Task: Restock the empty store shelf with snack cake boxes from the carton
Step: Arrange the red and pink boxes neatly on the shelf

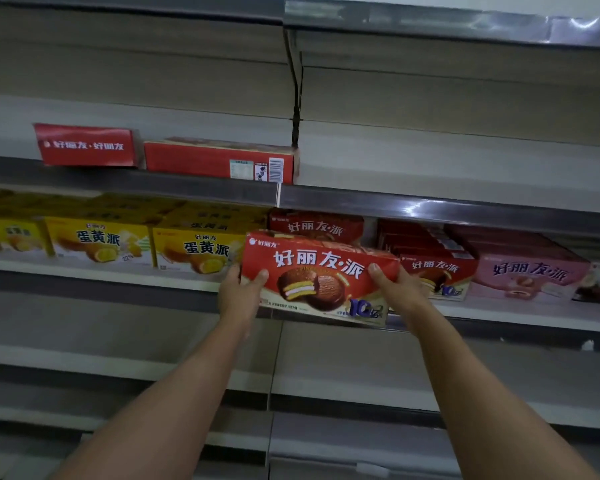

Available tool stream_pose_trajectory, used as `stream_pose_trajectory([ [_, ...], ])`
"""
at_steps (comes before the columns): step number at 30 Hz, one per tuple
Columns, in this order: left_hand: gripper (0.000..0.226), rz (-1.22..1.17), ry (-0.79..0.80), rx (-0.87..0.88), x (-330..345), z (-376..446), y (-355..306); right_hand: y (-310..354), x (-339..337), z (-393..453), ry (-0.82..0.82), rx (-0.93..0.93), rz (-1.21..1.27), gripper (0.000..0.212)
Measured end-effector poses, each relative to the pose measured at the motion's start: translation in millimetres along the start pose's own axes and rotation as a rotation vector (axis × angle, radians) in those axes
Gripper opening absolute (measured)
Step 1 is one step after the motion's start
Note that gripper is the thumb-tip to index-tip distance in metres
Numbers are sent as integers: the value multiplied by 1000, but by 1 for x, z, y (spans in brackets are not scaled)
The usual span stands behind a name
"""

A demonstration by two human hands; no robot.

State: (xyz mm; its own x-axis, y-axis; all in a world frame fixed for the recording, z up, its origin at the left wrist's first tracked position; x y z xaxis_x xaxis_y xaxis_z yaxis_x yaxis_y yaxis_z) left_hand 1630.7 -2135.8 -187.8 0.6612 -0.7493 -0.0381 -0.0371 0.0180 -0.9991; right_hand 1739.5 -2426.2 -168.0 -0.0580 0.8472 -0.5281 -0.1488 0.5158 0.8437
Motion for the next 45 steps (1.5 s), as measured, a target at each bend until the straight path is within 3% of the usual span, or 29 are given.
stream_pose_trajectory([
  [3,31,254,-65,52,5,31,-2,-3,4,18,-16,-37,30,110],
  [6,35,376,-100,81,17,50,-3,8,-5,27,-72,-74,-45,69],
  [8,34,398,-85,97,31,56,-9,5,-9,38,-120,-50,-81,55],
  [12,35,370,-83,45,49,76,-4,-4,-5,58,-229,-40,-124,58],
  [17,47,257,-48,-23,69,95,17,-15,32,74,-210,-17,-98,72],
  [21,49,189,-42,-84,77,98,35,-22,40,86,-259,23,-162,71],
  [31,82,-2,31,-178,119,105,36,-36,58,122,-318,88,224,62],
  [35,78,-20,63,-174,127,131,35,-34,75,146,-259,62,334,84],
  [45,81,-17,177,-146,140,160,41,-25,88,164,-227,25,437,63],
])
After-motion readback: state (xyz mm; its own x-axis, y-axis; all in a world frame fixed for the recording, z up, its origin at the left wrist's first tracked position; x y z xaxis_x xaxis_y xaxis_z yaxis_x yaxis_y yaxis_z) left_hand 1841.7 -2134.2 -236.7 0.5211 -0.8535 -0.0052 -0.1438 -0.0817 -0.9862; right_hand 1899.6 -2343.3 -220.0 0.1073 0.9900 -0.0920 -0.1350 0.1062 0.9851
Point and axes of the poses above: each hand's wrist, its own z-axis towards the middle knuckle, its own x-axis out of the palm, y = z × x, the point moved 10 cm from there along z, towards the middle knuckle, and after that the axes turned 6 degrees about -x, right-handed, at the moved point
